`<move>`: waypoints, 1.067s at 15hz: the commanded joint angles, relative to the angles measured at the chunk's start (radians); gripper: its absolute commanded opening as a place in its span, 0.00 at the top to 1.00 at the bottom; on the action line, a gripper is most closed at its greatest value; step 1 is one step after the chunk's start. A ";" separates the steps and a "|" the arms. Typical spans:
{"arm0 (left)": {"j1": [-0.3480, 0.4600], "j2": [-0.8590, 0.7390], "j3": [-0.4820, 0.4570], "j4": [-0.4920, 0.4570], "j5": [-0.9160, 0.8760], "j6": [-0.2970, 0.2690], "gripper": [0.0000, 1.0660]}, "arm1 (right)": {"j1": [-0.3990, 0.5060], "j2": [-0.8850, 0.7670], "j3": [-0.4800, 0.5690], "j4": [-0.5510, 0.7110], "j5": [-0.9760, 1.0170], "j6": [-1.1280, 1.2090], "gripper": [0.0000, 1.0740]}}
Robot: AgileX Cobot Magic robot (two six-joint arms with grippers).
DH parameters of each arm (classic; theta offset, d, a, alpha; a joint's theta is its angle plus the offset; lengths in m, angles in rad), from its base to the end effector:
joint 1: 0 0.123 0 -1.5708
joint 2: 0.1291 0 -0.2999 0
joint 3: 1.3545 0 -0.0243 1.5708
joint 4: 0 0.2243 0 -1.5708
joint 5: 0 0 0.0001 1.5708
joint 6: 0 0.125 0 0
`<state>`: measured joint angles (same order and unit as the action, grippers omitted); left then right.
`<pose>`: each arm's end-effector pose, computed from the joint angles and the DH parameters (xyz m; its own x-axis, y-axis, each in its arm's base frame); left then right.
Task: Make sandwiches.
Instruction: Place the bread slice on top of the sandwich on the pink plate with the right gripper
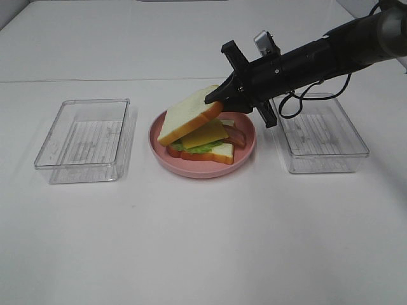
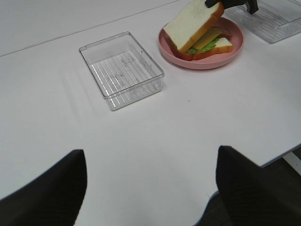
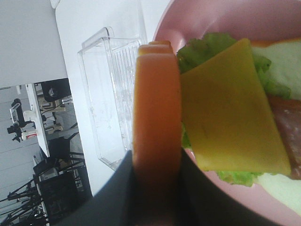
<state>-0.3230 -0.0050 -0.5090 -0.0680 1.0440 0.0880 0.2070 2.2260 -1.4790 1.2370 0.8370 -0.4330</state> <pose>-0.0152 -0.0026 0.2536 -0.3851 0.1855 -0.9040 0.3885 0.9212 0.0235 0.4237 0.1787 0.1417 -0.9683 0.2430 -0.0574 0.1026 0.5967 0.7959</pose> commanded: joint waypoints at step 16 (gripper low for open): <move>-0.002 -0.021 0.003 -0.009 -0.002 0.002 0.31 | 0.003 -0.093 -0.012 -0.429 -0.024 0.118 0.23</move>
<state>-0.3230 -0.0050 -0.5090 -0.0680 1.0440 0.0880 0.2070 2.1510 -1.4830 0.8640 0.8100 -0.3450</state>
